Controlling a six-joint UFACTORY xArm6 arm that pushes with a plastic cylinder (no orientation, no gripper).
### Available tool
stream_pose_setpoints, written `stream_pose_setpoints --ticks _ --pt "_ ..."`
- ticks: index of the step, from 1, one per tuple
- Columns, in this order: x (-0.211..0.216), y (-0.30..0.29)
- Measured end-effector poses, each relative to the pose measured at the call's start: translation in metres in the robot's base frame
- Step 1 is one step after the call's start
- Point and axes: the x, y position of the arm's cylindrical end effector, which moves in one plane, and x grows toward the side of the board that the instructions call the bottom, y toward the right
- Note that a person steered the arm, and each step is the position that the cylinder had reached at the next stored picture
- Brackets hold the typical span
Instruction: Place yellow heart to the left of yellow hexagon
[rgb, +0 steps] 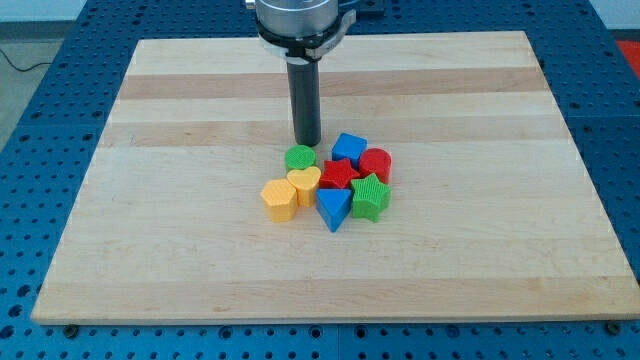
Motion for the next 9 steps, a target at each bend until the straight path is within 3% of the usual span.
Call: stream_pose_setpoints --ticks 1,2,3,4,6,7,9 --pt "-0.005 0.063" --pt "0.006 0.163" --pt "0.053 0.240" --pt "0.112 0.256" --pt "0.145 0.148" --pt "0.136 0.088" --pt "0.069 -0.008"
